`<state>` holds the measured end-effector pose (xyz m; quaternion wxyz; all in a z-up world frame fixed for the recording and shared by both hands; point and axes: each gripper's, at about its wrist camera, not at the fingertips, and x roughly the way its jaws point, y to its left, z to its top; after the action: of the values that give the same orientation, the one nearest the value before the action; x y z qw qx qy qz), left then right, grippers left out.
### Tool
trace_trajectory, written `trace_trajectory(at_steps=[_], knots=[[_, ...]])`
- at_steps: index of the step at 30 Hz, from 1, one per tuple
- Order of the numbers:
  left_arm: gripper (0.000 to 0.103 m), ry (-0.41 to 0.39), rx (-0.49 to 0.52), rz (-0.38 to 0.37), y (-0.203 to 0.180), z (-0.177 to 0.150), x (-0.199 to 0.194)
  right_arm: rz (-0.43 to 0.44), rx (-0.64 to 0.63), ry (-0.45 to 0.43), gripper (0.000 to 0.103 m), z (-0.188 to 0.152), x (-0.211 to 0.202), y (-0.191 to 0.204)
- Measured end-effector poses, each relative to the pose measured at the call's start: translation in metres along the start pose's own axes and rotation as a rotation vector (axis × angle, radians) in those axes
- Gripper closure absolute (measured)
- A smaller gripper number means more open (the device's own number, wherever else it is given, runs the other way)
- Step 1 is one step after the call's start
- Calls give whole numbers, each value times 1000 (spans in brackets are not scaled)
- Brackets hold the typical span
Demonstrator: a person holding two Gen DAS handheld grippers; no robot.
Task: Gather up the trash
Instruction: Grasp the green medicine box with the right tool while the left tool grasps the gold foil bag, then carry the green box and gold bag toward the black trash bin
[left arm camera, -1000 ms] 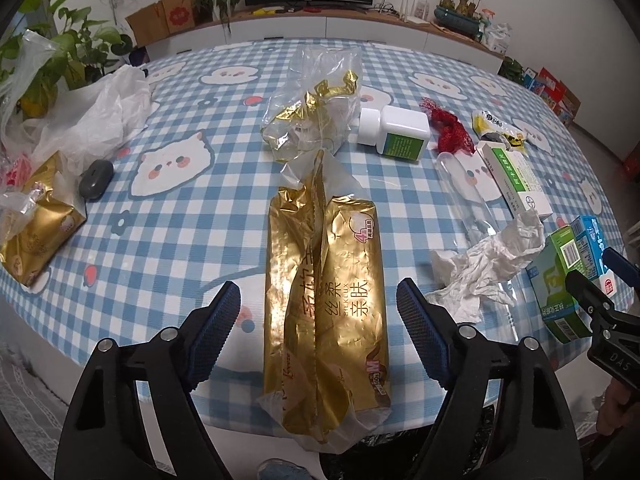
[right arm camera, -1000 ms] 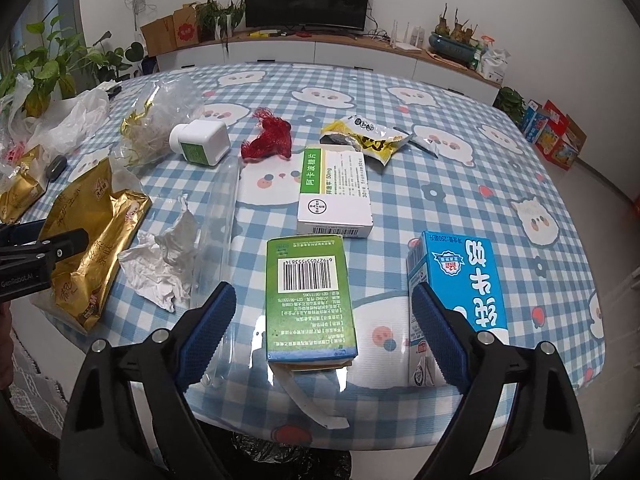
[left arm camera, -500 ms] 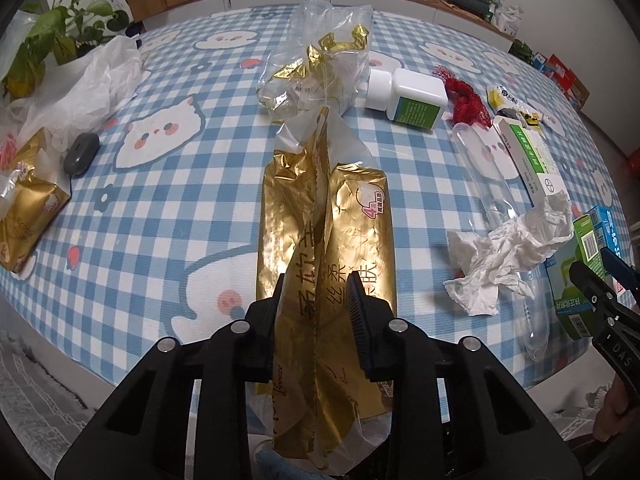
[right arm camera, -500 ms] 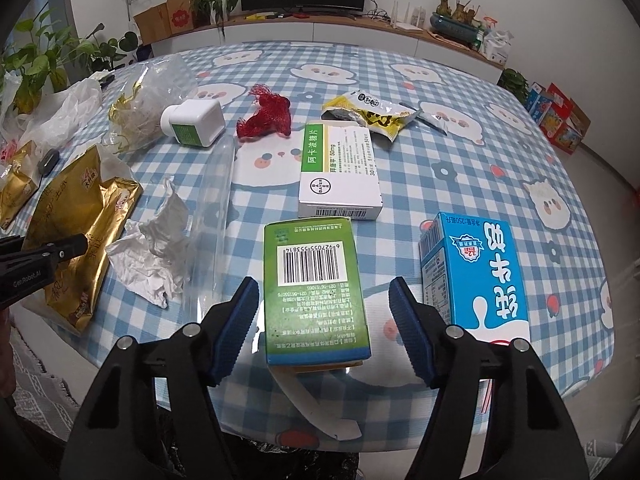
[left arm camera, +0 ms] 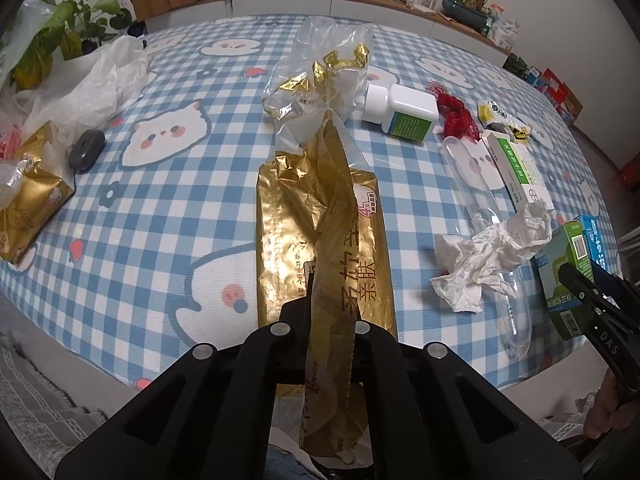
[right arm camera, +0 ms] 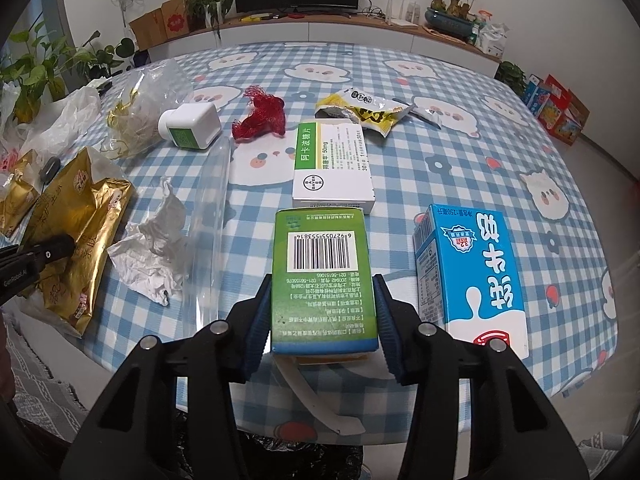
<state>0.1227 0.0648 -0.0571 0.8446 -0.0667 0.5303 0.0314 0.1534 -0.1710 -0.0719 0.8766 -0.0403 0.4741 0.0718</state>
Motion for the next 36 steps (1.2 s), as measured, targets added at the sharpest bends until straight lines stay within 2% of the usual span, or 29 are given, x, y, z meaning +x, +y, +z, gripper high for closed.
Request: trace_trajectory(at_steps=[15, 36], knots=[[103, -65, 3, -30, -3, -15, -39, 16, 42, -53, 58, -7, -33, -3], [103, -139, -11, -83, -2, -82, -93, 78, 41, -157, 58, -37, -104, 32]])
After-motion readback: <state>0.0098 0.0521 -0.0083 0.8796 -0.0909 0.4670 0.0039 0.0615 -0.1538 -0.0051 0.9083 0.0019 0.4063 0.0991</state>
